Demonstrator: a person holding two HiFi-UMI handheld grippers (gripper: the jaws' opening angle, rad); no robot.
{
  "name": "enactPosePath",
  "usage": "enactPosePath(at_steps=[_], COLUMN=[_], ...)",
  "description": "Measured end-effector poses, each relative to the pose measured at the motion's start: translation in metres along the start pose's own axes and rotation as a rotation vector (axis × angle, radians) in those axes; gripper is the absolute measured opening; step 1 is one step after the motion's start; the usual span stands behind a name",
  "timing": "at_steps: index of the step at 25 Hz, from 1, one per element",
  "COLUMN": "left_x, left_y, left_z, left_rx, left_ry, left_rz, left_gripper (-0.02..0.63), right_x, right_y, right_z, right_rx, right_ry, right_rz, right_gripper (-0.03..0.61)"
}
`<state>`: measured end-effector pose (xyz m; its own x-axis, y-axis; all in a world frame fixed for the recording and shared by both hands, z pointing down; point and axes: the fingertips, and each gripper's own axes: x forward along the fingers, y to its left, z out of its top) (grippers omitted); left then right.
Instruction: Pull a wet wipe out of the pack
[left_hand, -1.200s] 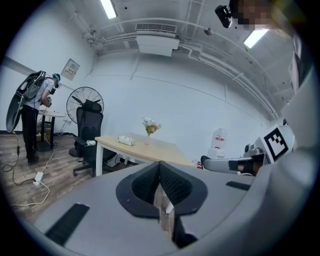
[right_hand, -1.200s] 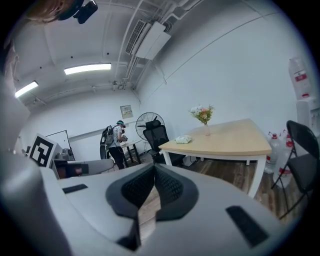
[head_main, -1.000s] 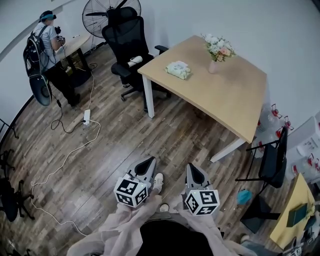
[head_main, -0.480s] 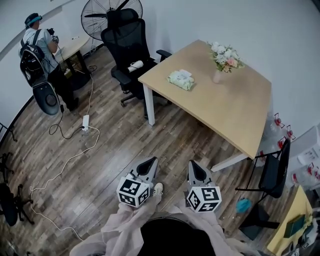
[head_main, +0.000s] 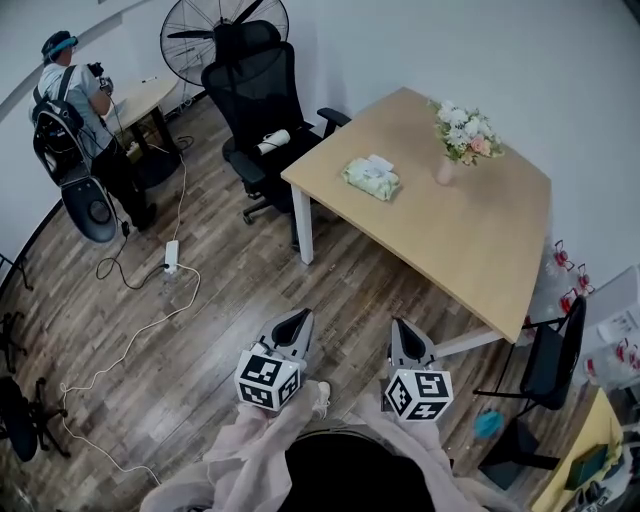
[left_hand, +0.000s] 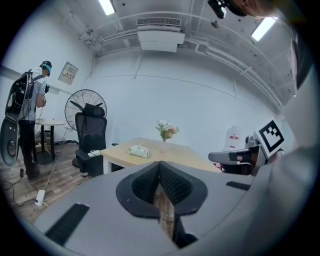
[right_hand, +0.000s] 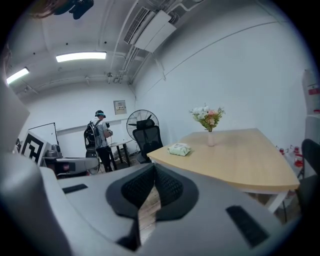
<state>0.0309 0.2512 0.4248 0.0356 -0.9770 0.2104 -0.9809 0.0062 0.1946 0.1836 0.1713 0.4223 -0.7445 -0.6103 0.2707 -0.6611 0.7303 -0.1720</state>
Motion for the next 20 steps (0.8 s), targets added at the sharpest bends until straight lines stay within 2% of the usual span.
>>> enactPosePath(at_steps=[10, 20], left_x=[0.027, 0.031], left_y=[0.044, 0.058], left_z=[0.01, 0.002], left_rx=[0.014, 0.002], left_ry=[0.005, 0.032], left_rz=[0.004, 0.027], left_gripper=[0.012, 0.014], right_x=[0.051, 0.069], right_y=[0.007, 0.011], right_z=[0.007, 0.002], right_rx=[0.012, 0.01], right_ry=[-0.011, 0.018], right_rz=[-0.005, 0.017], right_gripper=[0.012, 0.012])
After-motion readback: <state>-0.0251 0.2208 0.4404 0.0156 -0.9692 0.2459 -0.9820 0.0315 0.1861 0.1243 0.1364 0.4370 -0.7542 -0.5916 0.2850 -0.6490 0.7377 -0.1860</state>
